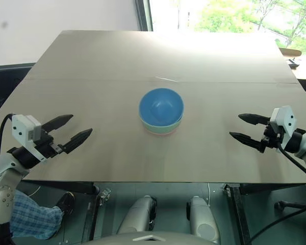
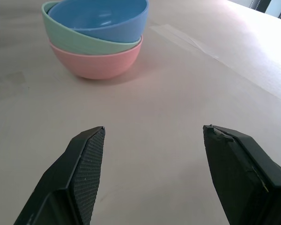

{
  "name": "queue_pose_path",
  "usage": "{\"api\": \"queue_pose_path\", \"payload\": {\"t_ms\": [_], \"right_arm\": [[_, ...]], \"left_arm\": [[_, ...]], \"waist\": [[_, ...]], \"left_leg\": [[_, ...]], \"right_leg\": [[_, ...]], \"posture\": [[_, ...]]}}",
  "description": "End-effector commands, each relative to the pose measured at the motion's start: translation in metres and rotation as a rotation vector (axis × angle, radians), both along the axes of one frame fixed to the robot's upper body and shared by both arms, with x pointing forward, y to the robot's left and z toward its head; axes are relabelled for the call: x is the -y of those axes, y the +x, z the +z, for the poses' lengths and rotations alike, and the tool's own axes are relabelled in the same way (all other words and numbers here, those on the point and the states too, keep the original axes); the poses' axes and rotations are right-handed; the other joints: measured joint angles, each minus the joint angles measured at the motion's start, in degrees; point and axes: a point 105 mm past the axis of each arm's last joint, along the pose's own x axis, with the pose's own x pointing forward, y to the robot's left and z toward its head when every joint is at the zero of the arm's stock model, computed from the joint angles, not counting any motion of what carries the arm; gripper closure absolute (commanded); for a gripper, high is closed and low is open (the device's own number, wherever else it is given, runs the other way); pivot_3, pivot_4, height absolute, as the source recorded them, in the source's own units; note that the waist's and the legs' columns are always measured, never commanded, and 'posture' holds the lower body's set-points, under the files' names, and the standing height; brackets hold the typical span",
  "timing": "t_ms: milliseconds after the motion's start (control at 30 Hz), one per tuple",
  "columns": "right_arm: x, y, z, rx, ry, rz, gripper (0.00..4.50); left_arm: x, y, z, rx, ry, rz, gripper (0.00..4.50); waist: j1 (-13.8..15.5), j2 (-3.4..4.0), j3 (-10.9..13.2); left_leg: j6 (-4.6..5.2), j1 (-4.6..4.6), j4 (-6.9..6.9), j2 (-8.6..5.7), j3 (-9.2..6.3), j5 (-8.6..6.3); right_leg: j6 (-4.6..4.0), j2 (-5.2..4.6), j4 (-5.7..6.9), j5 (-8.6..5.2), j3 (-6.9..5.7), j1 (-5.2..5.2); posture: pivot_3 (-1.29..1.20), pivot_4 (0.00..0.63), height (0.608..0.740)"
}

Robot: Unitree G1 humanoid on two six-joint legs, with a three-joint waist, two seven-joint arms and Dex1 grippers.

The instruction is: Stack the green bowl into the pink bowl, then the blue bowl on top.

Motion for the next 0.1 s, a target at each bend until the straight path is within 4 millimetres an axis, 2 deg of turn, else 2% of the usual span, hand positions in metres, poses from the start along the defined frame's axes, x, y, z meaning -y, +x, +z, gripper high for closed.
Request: {"api": "queue_pose_path", "payload": {"t_ms": [33, 100], "right_arm": [[0.0024, -0.0011, 0.0113, 0.050, -0.011, 0.004, 0.90], [0.0014, -0.0014, 0.0108, 0.050, -0.008, 0.005, 0.90]], "left_arm": [[0.0066, -0.0035, 0.0114, 0.063, 0.021, -0.019, 0.01], [0.0097, -0.0032, 0.0131, 0.077, 0.012, -0.027, 0.01]], "waist": [[-0.01, 0.00, 0.00], [0.02, 0.00, 0.00]], "left_leg": [[0.00, 0.00, 0.00, 0.00, 0.00, 0.00], [0.00, 0.00, 0.00, 0.00, 0.00, 0.00]], "right_leg": [[0.00, 0.00, 0.00, 0.00, 0.00, 0.00], [0.00, 0.00, 0.00, 0.00, 0.00, 0.00]], "posture": [[0.00, 0.150, 0.740], [0.00, 0.150, 0.740]]}}
